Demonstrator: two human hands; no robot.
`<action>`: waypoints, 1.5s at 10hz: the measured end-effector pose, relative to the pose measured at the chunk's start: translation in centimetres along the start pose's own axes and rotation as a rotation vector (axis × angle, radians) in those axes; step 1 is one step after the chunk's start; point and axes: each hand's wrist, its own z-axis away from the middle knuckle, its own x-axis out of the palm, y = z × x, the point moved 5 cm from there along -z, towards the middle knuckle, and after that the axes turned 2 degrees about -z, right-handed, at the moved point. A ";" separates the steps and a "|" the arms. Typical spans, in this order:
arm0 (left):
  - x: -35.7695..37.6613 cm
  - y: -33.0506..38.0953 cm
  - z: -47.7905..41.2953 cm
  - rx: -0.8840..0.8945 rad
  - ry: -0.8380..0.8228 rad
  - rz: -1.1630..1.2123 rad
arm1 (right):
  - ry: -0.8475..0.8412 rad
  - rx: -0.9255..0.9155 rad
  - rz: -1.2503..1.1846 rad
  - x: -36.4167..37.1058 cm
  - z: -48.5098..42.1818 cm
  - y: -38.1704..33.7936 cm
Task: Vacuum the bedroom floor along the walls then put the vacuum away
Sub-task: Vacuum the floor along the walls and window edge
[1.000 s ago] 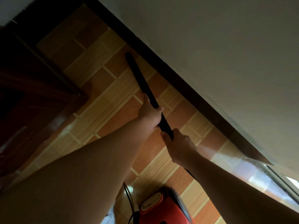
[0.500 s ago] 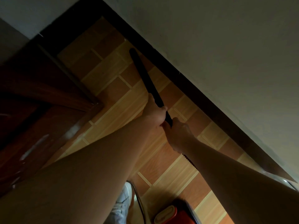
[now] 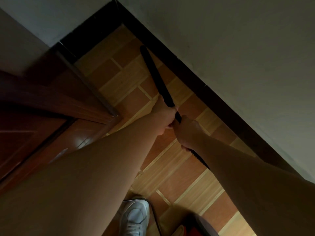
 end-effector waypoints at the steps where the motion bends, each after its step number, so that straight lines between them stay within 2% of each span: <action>1: -0.5 -0.4 -0.4 -0.009 -0.012 0.032 | -0.041 0.015 -0.039 0.5 0.3 0.0; 4: -1.2 -0.8 -0.3 -0.012 0.086 0.057 | -0.018 -0.075 0.201 0.8 1.4 1.6; 7: -1.8 0.2 -0.3 -0.058 0.039 0.114 | -0.030 -0.104 0.079 0.3 0.0 -1.6; 8: -2.4 1.0 -1.0 -0.049 0.045 0.121 | 0.014 -0.113 0.029 -0.1 -0.7 -2.6; 10: -3.7 2.2 -2.4 -0.002 0.042 0.109 | -0.039 -0.086 0.091 -0.2 -1.8 -4.3; 15: -4.7 2.6 -3.4 0.020 0.075 0.113 | -0.012 -0.078 0.088 -0.2 -2.7 -5.2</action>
